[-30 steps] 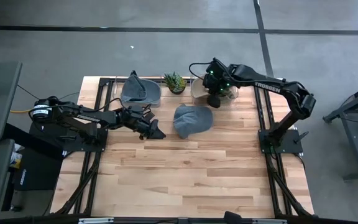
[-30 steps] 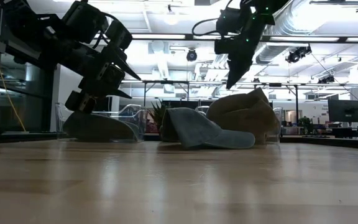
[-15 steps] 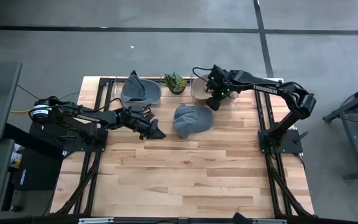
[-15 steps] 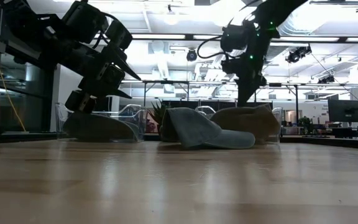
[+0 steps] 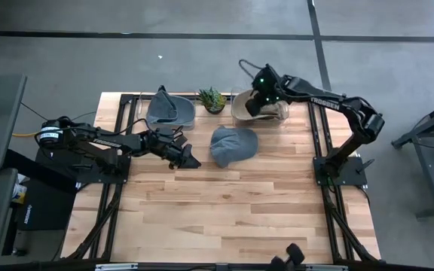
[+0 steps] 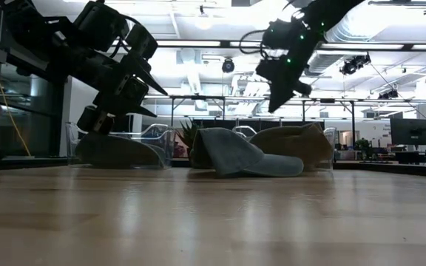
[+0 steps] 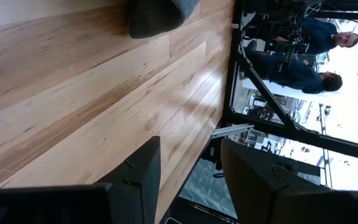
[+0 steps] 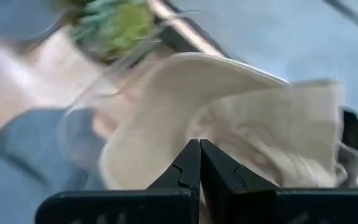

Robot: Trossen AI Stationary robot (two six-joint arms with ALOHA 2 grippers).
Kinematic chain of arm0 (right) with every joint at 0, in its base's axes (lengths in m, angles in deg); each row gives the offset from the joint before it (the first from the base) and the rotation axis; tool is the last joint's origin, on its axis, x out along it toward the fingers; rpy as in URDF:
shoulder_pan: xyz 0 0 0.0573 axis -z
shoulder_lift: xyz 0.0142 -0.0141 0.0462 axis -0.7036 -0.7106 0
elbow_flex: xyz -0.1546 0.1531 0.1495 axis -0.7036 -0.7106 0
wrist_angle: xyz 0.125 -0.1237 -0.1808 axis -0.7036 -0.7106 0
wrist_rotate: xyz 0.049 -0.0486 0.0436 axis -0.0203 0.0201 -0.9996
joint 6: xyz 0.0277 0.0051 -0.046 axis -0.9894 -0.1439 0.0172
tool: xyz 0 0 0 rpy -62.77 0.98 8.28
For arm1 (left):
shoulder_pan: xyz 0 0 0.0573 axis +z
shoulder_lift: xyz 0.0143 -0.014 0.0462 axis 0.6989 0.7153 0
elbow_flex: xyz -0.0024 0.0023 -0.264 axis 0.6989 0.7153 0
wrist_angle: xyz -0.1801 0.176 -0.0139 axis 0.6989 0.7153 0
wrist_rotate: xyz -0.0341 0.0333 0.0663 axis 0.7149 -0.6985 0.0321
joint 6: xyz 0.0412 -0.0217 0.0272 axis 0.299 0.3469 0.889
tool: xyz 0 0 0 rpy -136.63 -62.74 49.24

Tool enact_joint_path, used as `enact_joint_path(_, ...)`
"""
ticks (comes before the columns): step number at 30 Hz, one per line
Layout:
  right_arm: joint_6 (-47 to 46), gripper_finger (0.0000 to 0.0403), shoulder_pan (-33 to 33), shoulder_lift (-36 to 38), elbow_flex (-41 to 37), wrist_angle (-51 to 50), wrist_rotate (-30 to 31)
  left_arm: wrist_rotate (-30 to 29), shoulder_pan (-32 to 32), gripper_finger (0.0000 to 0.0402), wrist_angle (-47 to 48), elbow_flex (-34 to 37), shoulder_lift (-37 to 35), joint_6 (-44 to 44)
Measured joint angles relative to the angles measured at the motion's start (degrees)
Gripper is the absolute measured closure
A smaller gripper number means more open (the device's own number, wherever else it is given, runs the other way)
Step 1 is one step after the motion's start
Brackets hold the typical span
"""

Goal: Pick & Place hat
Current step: Put the brown cap into the right transparent bin

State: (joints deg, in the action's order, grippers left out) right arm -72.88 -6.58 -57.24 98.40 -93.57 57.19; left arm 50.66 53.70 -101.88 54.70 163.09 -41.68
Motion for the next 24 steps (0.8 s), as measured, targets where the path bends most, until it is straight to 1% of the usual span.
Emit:
enact_joint_path(4,-8.5,0.0403,3.4,-1.7,0.0,-0.2,0.8,0.0,0.0,0.0254,0.0,0.0,0.0,0.0)
enact_joint_path(8,-12.7,0.0403,6.5,-3.7,0.0,1.3,0.5,0.2,0.0,0.0254,0.0,0.0,0.0,0.0)
enact_joint_path(12,-13.3,0.0403,8.4,-6.2,0.0,1.0,-1.6,0.4,0.0,0.0254,0.0,0.0,0.0,-0.2)
enact_joint_path(17,-13.9,0.0403,8.7,-9.1,0.0,-0.7,-3.5,0.4,0.0,0.0254,0.0,0.0,0.0,-0.2)
enact_joint_path(20,-14.3,0.0403,8.4,-10.9,0.0,-1.9,-3.4,0.5,0.0,0.0254,0.0,0.0,0.0,-0.2)
enact_joint_path(24,-14.3,0.0403,8.3,-12.3,0.0,-4.3,-1.4,1.1,0.0,0.0254,0.0,0.0,0.0,-0.2)
